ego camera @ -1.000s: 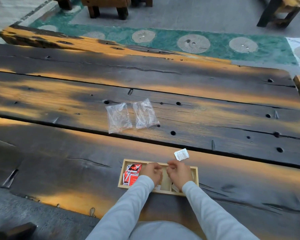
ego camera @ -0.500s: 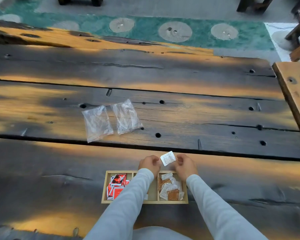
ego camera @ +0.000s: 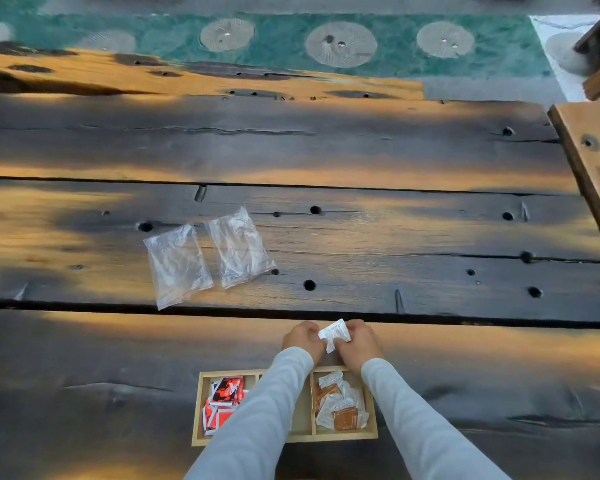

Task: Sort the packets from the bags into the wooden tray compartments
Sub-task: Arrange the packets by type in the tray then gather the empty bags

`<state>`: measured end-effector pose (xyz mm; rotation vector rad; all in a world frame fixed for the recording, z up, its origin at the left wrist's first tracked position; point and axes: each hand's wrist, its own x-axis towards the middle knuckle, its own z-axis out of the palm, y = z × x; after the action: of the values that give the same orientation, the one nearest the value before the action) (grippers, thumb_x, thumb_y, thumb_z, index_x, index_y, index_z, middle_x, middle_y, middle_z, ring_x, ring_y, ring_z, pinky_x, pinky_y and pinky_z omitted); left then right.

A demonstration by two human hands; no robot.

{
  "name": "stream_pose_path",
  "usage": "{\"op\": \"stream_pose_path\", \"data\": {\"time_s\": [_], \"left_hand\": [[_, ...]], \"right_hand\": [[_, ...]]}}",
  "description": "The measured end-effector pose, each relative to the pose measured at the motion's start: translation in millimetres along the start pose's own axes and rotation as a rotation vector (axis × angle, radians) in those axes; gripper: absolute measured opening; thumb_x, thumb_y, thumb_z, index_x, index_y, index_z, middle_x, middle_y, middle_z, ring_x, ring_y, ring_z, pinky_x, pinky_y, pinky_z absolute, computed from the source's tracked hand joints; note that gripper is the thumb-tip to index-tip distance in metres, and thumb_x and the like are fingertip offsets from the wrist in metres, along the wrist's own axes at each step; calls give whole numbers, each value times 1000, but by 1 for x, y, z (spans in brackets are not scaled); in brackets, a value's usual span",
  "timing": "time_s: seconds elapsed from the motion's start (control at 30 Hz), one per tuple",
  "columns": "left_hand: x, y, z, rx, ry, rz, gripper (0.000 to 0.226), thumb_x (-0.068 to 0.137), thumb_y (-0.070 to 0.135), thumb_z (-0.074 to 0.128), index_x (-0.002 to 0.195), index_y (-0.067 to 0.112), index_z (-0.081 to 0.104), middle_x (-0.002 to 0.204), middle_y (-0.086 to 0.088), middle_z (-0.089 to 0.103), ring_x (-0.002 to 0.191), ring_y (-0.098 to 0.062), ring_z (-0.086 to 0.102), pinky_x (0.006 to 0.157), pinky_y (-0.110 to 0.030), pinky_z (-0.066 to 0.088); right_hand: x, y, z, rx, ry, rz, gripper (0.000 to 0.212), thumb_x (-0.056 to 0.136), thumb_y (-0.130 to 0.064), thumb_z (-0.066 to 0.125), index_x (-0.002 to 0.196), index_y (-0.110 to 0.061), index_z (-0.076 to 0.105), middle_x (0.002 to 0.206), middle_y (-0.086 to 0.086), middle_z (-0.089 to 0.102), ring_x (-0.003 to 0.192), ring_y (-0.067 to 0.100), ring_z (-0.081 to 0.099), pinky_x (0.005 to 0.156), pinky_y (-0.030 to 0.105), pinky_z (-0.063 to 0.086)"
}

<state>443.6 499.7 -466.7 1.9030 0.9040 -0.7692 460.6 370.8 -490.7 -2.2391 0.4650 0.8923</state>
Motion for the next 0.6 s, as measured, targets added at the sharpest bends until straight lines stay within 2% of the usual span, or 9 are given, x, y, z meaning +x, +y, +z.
{"op": "stream_pose_path", "data": {"time_s": [0.17, 0.23, 0.3, 0.33, 0.4, 0.5, 0.6], "left_hand": [[2, 0, 8, -69, -21, -40, 27, 85, 25, 64, 111, 30, 66, 116, -3, 69, 103, -25, 66, 97, -36, 54], [7, -3, 9, -104, -17, -56, 20, 82, 29, 65, 101, 33, 66, 111, -1, 71, 99, -24, 69, 96, -37, 55], [14, -8, 9, -170, -1, -57, 14, 77, 37, 68, 90, 31, 66, 103, -1, 75, 94, -24, 71, 94, -38, 57], [14, -8, 7, -212, 7, -58, 17, 75, 41, 70, 86, 29, 66, 97, -2, 77, 89, -24, 73, 91, -38, 59], [9, -3, 1, -311, 7, -56, 21, 77, 43, 74, 85, 24, 68, 84, -5, 78, 81, -23, 76, 84, -38, 62], [1, -2, -5, -449, -26, -44, 24, 80, 31, 80, 91, 11, 70, 87, -15, 77, 79, -26, 75, 79, -37, 63], [-8, -3, -10, -515, -30, -36, 17, 76, 2, 80, 88, 10, 71, 96, -19, 75, 88, -33, 74, 83, -40, 62]], "right_hand": [[0, 3, 10, 34, -61, -3, 22, 96, -23, 60, 118, -22, 60, 118, 6, 69, 99, 24, 62, 84, 31, 49], [0, 5, 10, 63, -31, -32, 22, 94, -20, 62, 116, -23, 65, 112, 2, 69, 98, 22, 62, 87, 30, 49], [-1, 7, 6, 88, 6, -62, 25, 90, -21, 67, 113, -29, 69, 111, 0, 70, 106, 24, 62, 96, 33, 50], [-2, 9, 4, 101, 18, -86, 24, 88, -23, 70, 108, -37, 70, 110, -2, 72, 108, 24, 63, 99, 37, 52], [-3, 14, 2, 156, 37, -168, 22, 84, -25, 74, 92, -46, 71, 100, -10, 75, 102, 17, 67, 95, 39, 56], [-17, 13, -3, 262, 30, -293, 35, 84, -11, 77, 79, -46, 75, 90, -21, 76, 92, -4, 70, 90, 23, 55], [-28, 18, -3, 330, 7, -340, 52, 82, 3, 75, 74, -48, 78, 107, -10, 74, 104, 1, 68, 98, 23, 53]]}}
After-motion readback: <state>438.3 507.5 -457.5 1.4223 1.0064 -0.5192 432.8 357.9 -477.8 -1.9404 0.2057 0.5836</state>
